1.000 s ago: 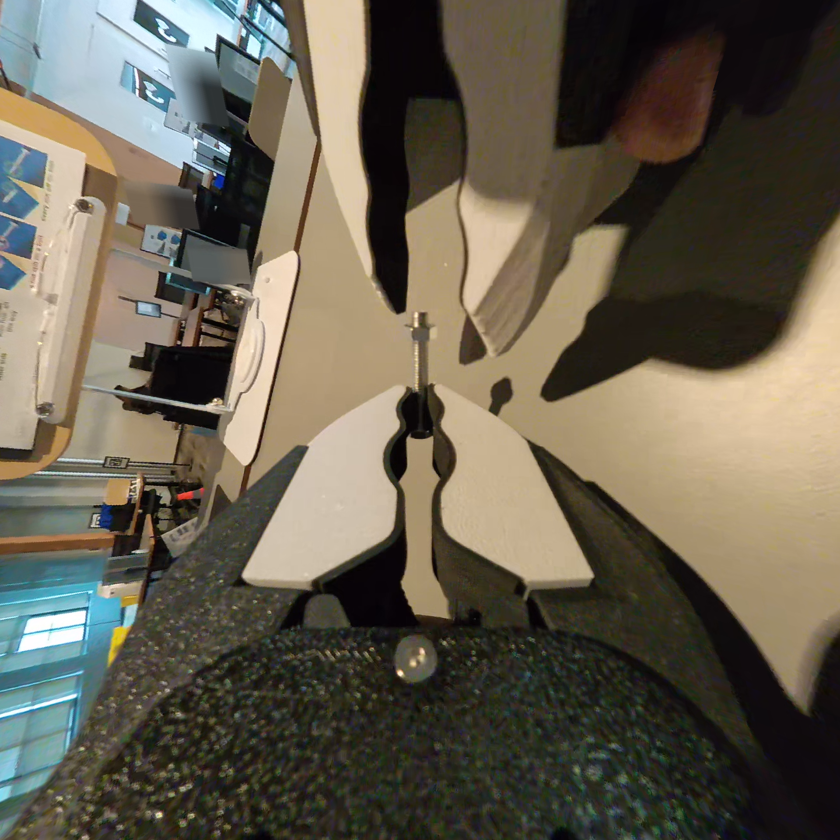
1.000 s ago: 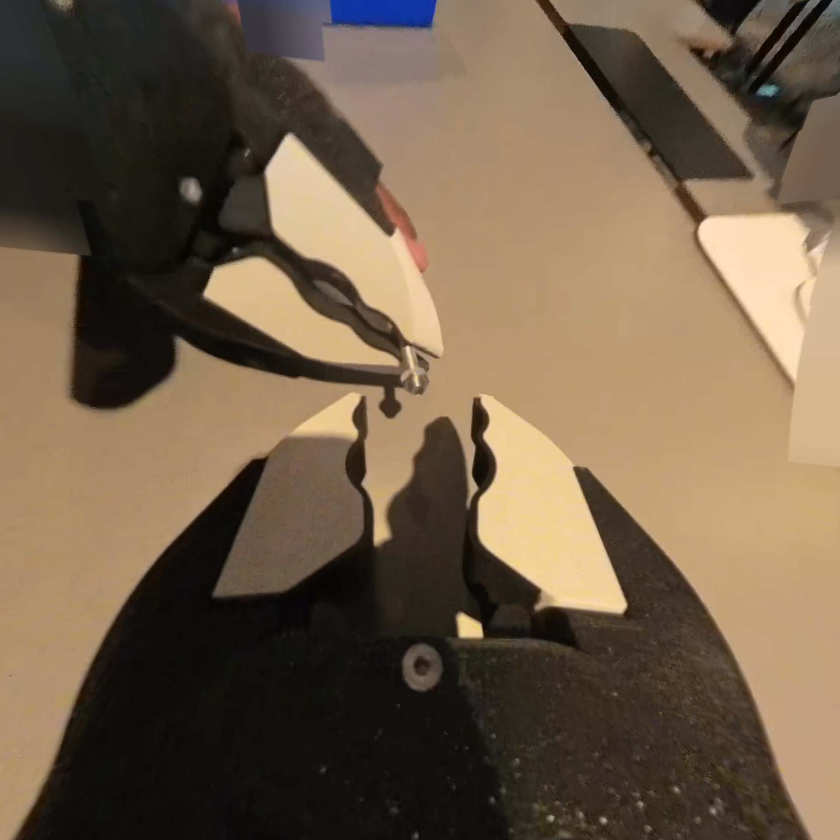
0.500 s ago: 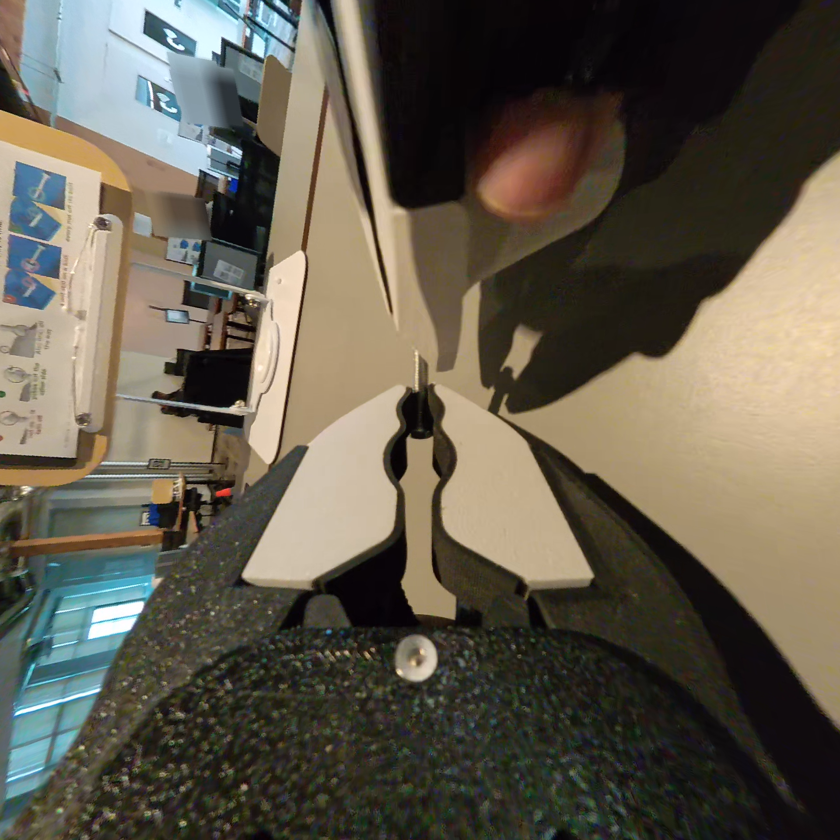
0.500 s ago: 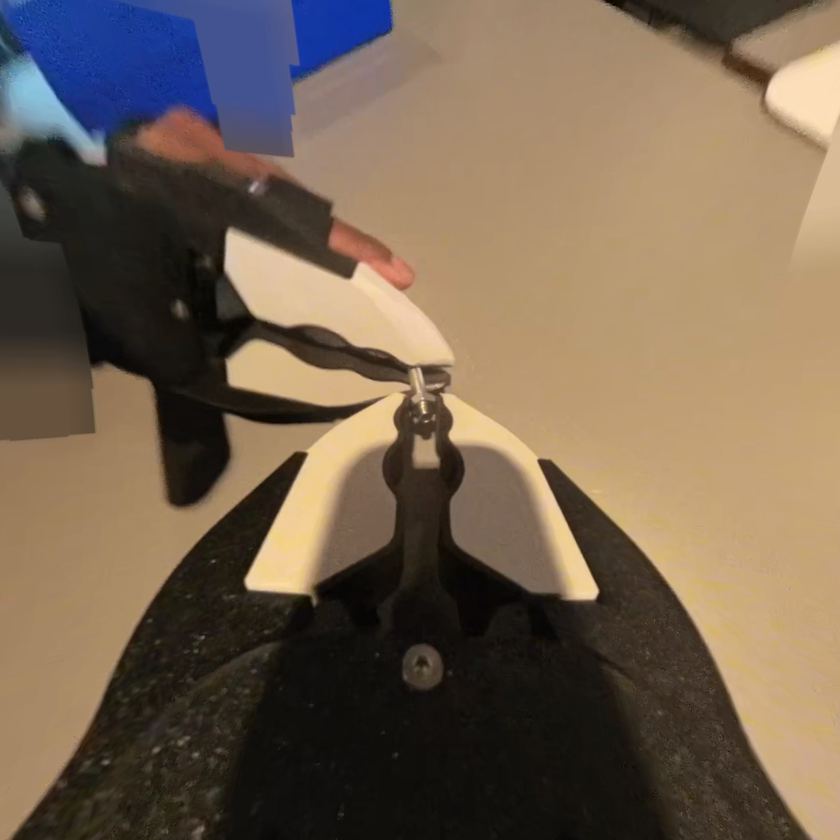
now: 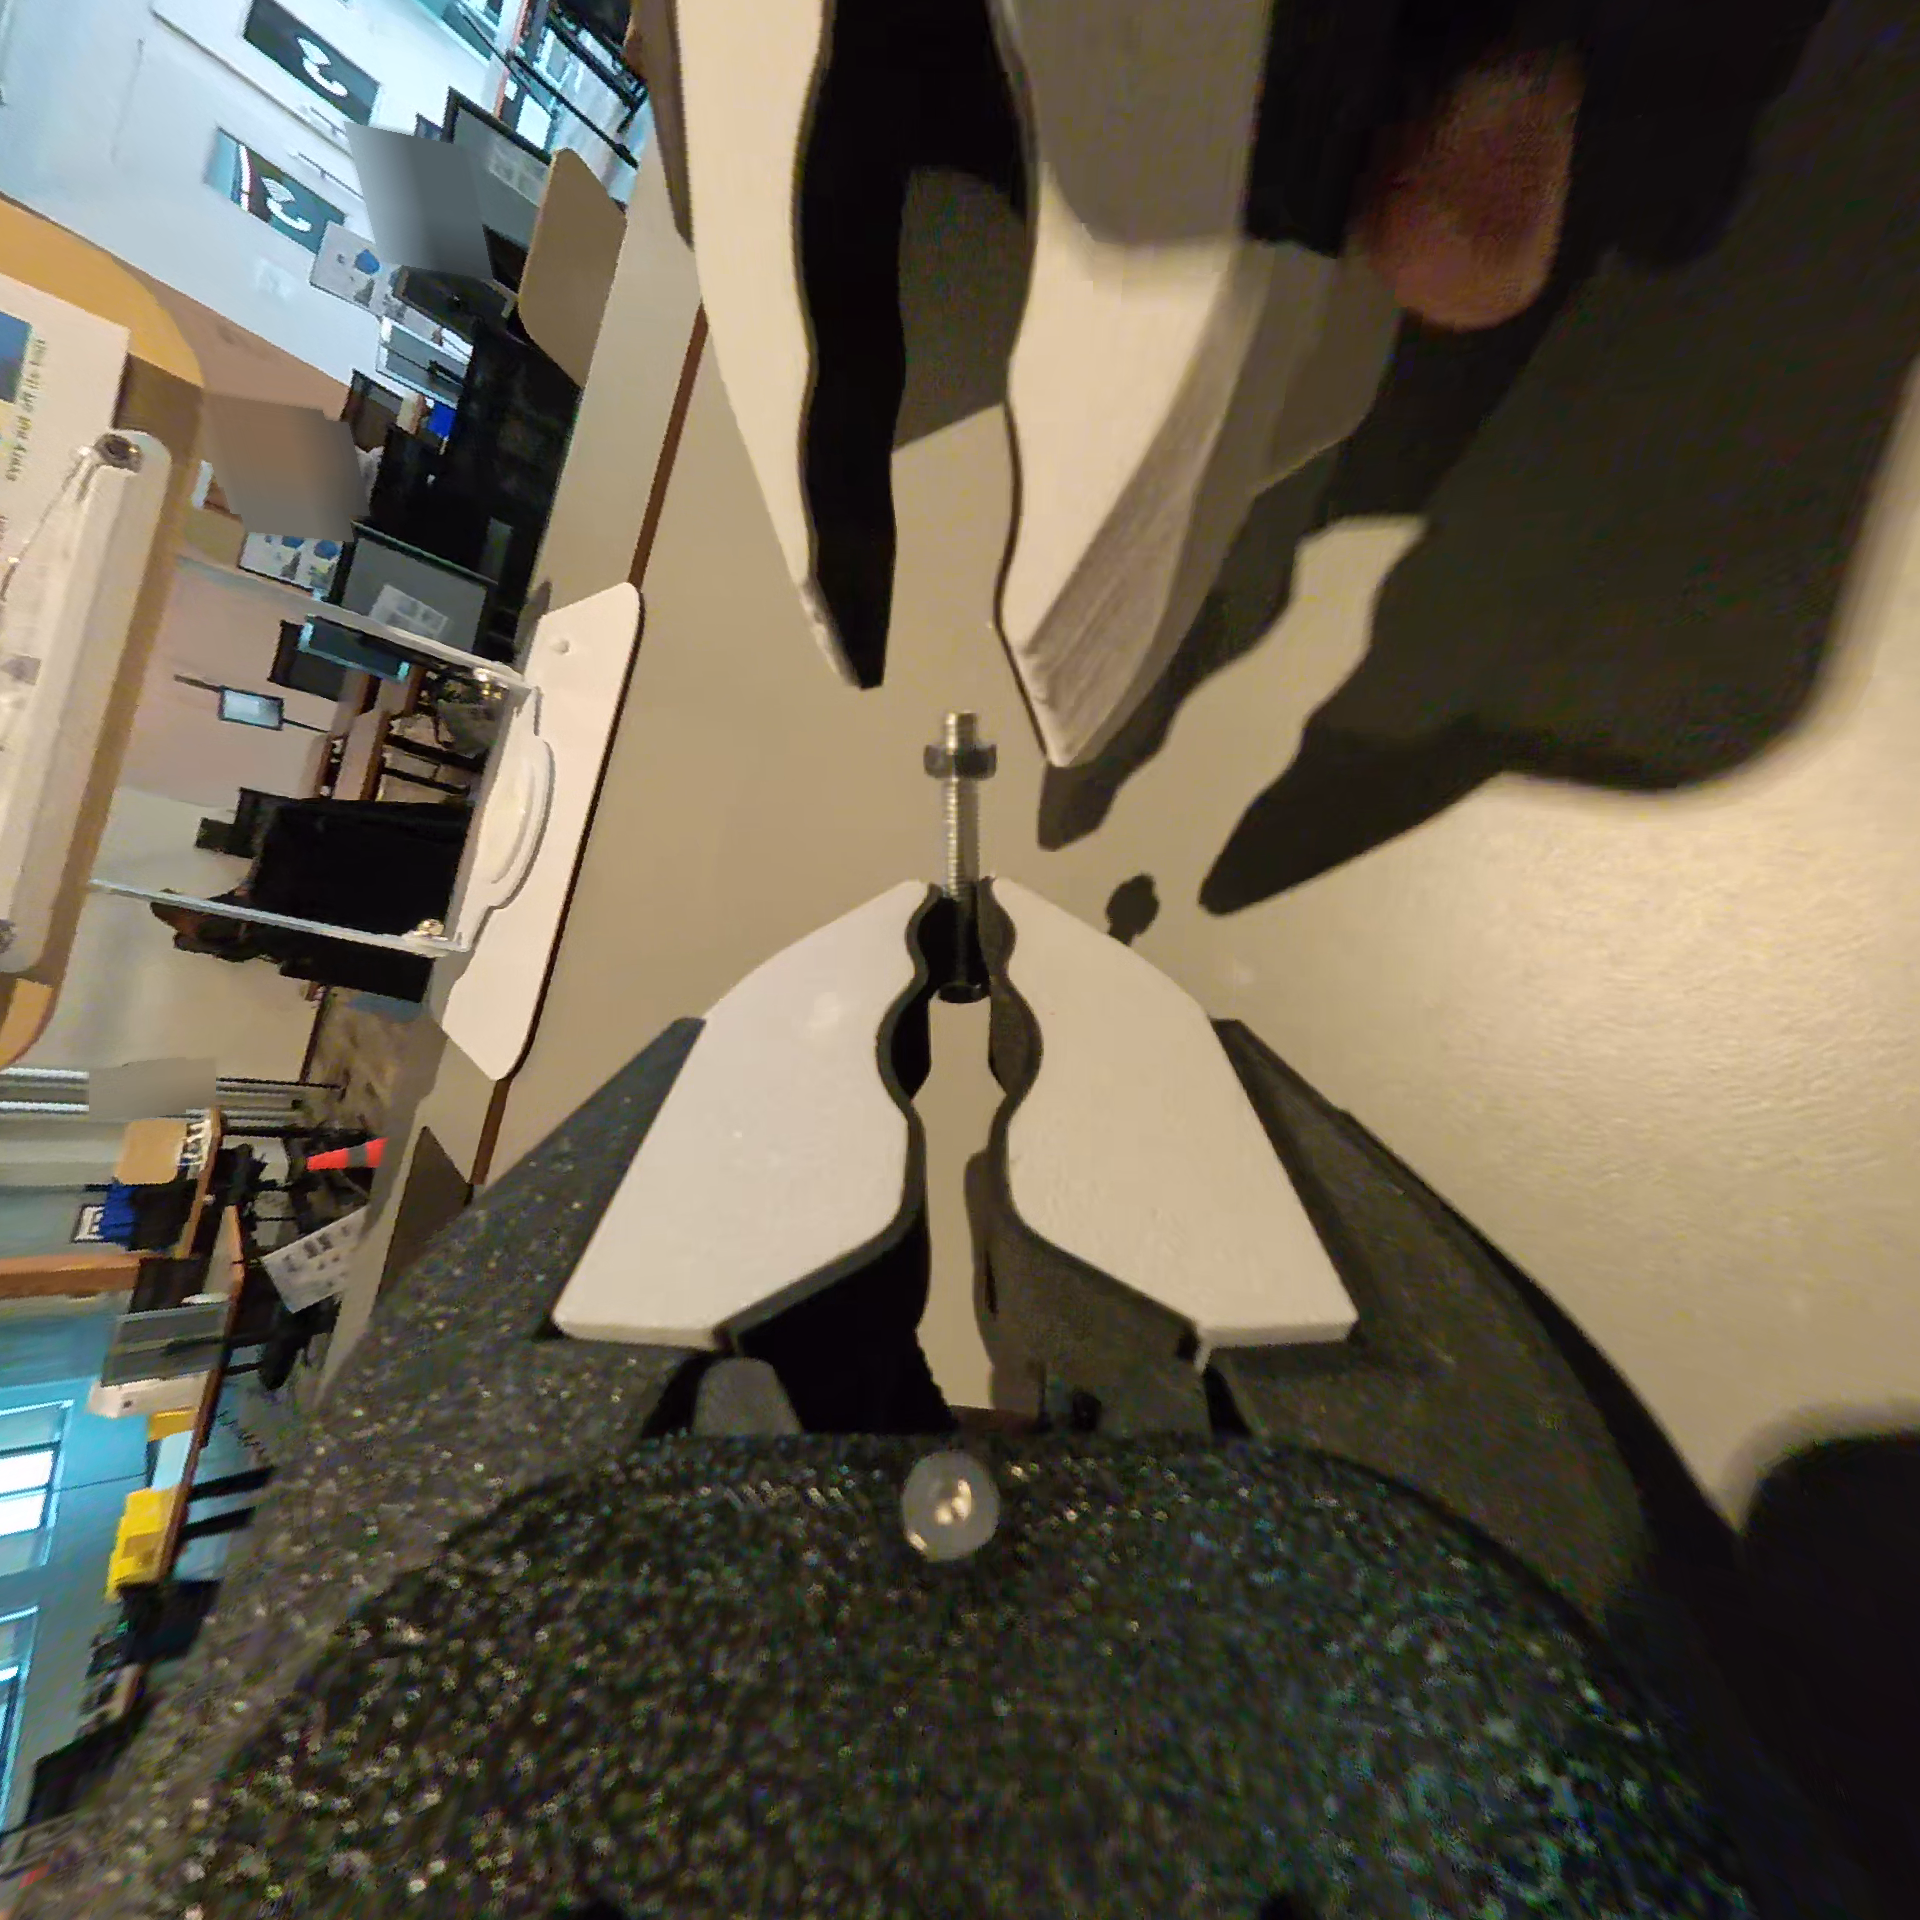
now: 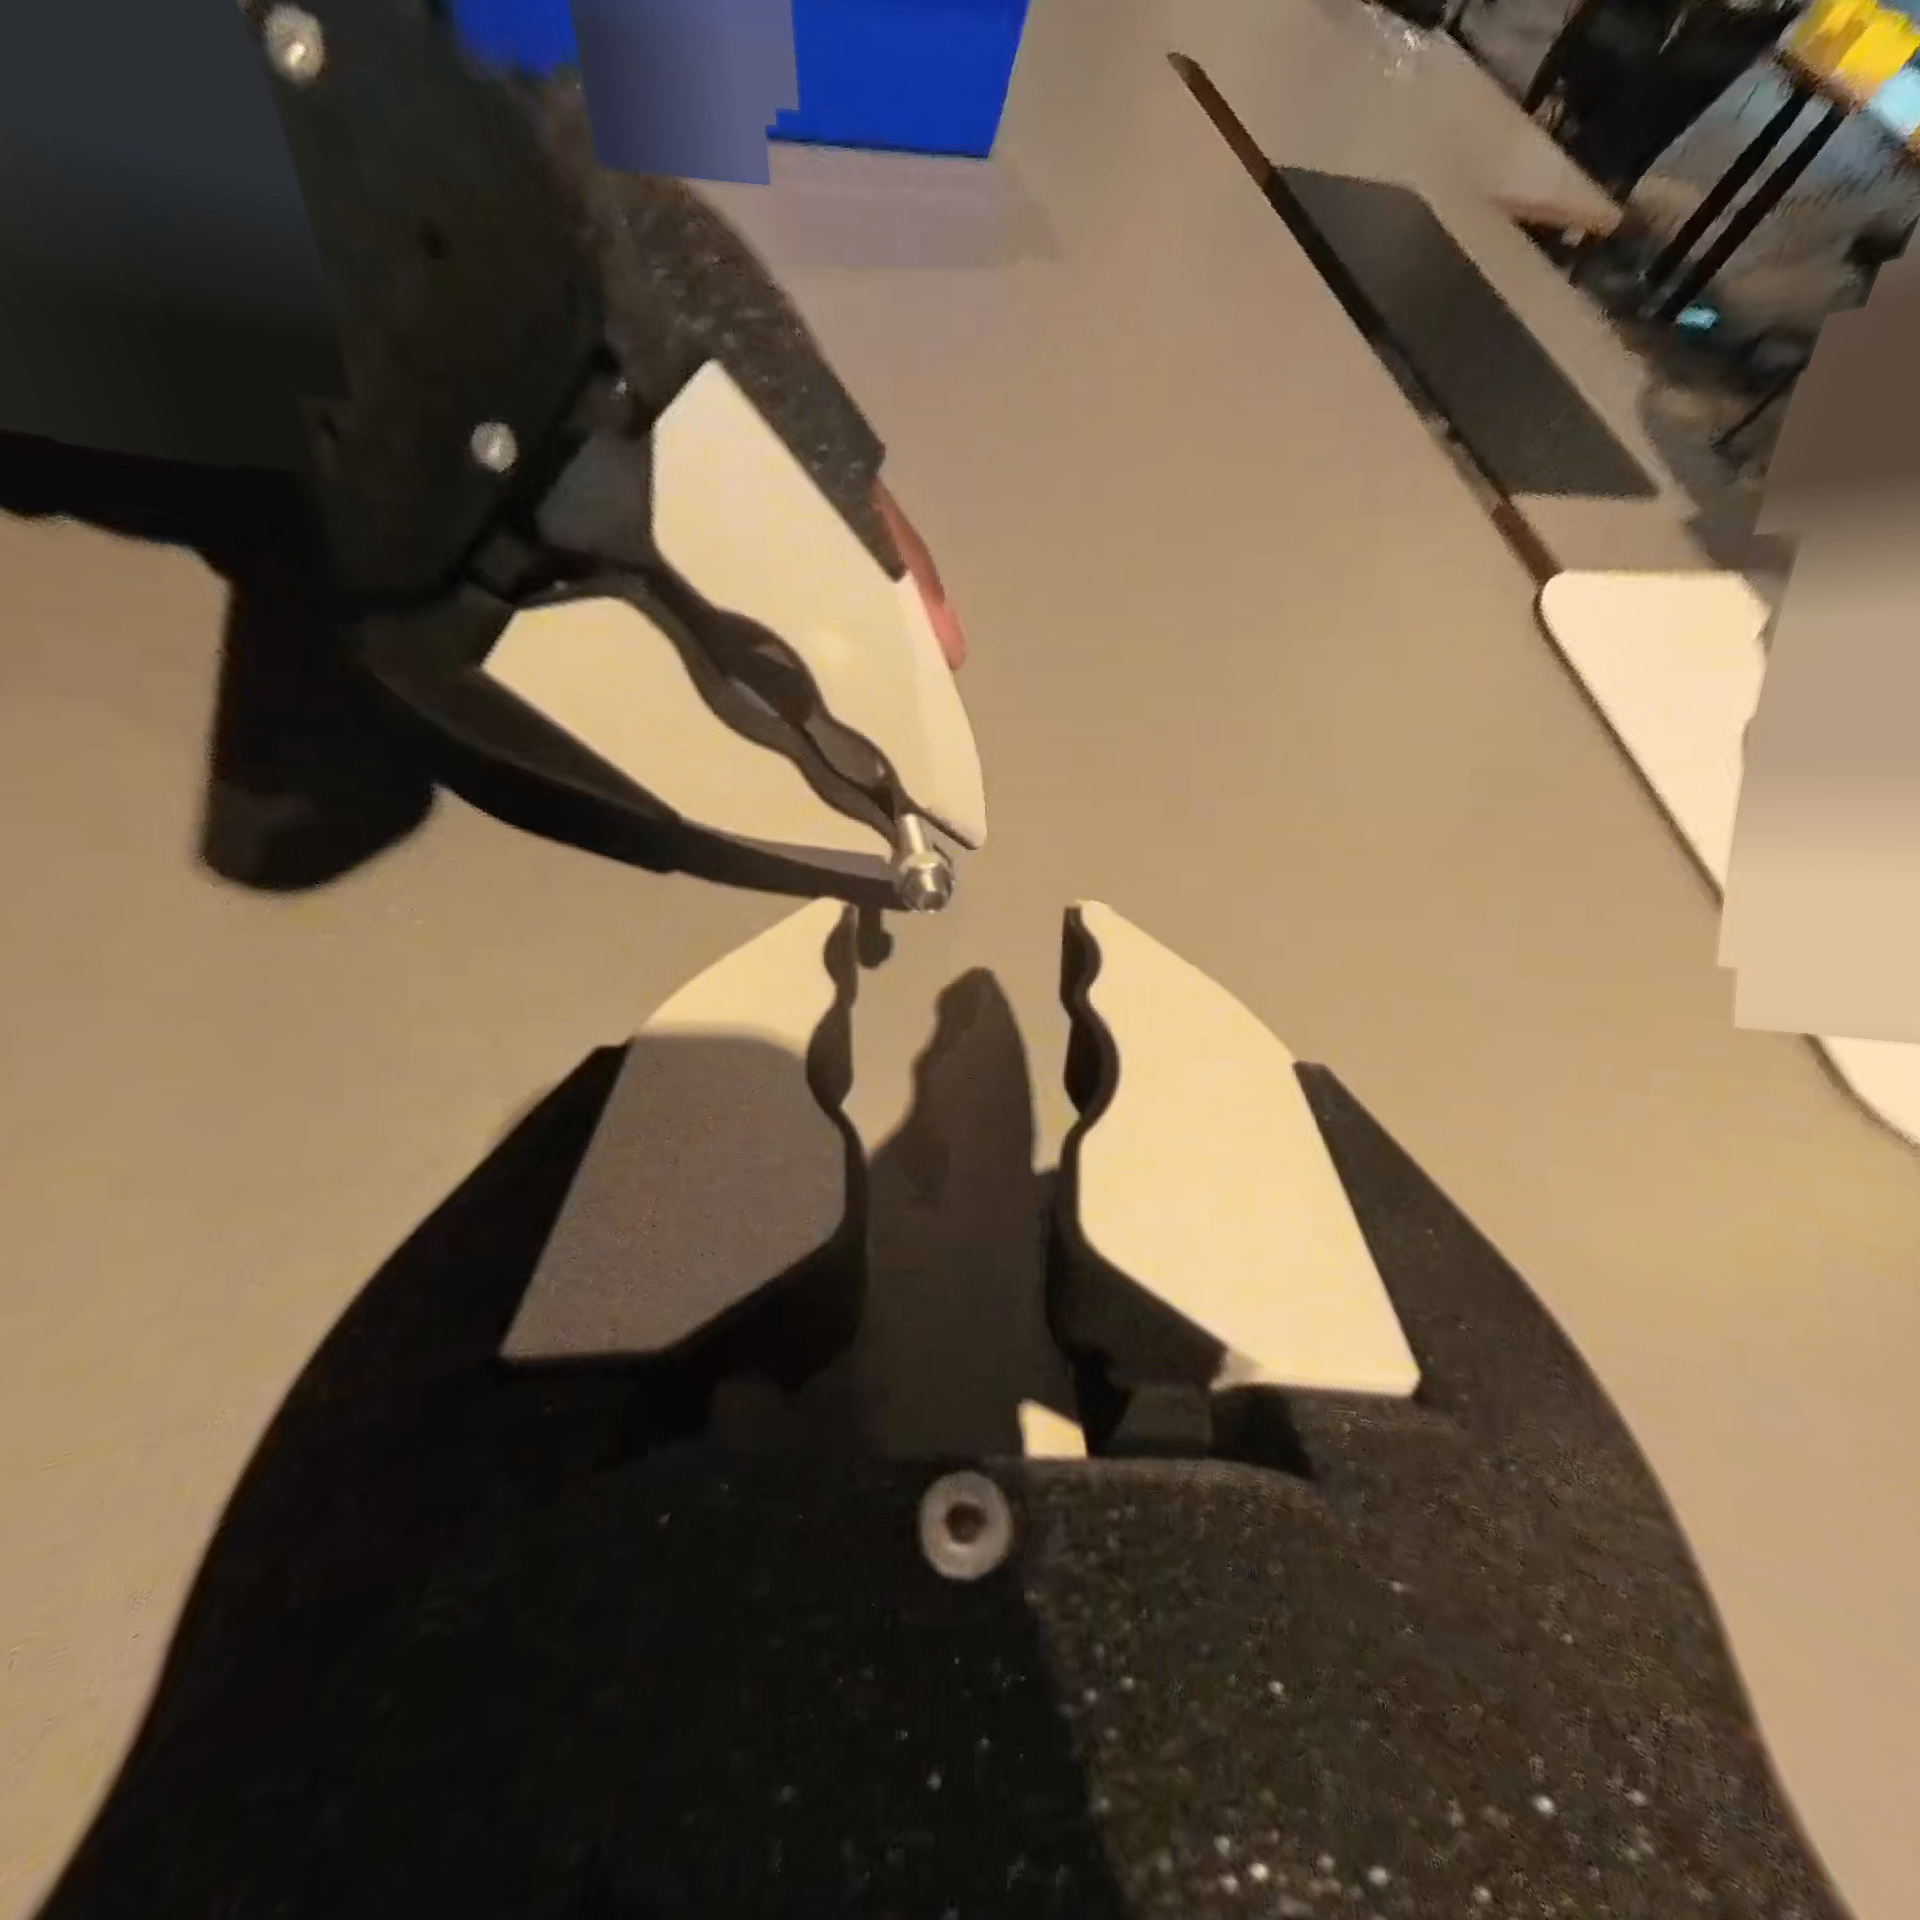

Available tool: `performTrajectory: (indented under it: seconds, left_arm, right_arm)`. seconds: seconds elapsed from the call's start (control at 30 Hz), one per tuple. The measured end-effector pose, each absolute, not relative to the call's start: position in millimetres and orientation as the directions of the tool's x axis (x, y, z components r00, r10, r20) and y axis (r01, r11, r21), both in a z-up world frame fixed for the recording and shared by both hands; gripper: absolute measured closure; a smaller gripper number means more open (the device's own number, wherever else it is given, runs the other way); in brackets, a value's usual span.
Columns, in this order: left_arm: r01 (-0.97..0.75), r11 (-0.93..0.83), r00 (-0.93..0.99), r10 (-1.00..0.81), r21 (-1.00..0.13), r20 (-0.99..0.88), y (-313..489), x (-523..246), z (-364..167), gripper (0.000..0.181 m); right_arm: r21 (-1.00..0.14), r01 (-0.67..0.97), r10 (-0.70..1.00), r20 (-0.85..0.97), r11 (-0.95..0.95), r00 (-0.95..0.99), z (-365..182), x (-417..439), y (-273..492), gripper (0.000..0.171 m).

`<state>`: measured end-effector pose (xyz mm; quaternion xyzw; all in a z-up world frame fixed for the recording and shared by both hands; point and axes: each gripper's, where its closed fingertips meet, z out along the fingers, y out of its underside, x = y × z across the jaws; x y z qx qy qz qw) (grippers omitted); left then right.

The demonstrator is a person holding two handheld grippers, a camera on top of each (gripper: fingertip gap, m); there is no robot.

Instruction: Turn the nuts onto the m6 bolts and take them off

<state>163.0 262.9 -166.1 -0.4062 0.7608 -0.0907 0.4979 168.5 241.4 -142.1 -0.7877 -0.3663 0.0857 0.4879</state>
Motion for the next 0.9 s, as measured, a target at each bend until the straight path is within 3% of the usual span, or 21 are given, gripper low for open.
performTrajectory:
  seconds: [0.2,0.37,0.5,0.57,0.63,0.67,0.77,0.9]
  left_arm:
    - [-0.515,0.646,-0.193,-0.728,-0.564,-0.658,258,163,-168,0.176]
    - [-0.514,0.655,-0.199,-0.719,-0.553,-0.666,256,164,-169,0.175]
    - [-0.562,0.710,-0.195,-0.612,-0.424,-0.766,269,161,-169,0.175]
    - [-0.575,0.728,-0.199,-0.568,-0.374,-0.799,272,161,-169,0.175]
    - [-0.573,0.728,-0.188,-0.563,-0.376,-0.805,272,163,-167,0.175]
    - [-0.570,0.721,-0.172,-0.574,-0.395,-0.800,272,164,-164,0.175]
    - [-0.566,0.688,-0.125,-0.617,-0.455,-0.777,274,164,-158,0.175]
    - [-0.555,0.579,-0.074,-0.750,-0.598,-0.657,275,163,-159,0.176]
  right_arm:
    - [-0.790,0.585,0.691,0.320,-0.183,0.648,-144,159,236,0.148]
    - [-0.775,0.580,0.676,0.288,-0.252,0.678,-151,159,238,0.160]
    - [-0.806,0.235,0.556,-0.136,-0.543,0.820,-156,157,245,0.160]
    - [-0.772,0.037,0.476,-0.352,-0.635,0.806,-157,155,247,0.160]
    - [-0.747,-0.056,0.458,-0.463,-0.663,0.759,-155,156,247,0.160]
    - [-0.744,-0.071,0.472,-0.491,-0.664,0.732,-152,155,246,0.158]
    - [-0.755,-0.071,0.503,-0.500,-0.652,0.704,-147,159,245,0.122]
    - [-0.835,0.027,0.574,-0.353,-0.549,0.739,-141,166,245,0.120]
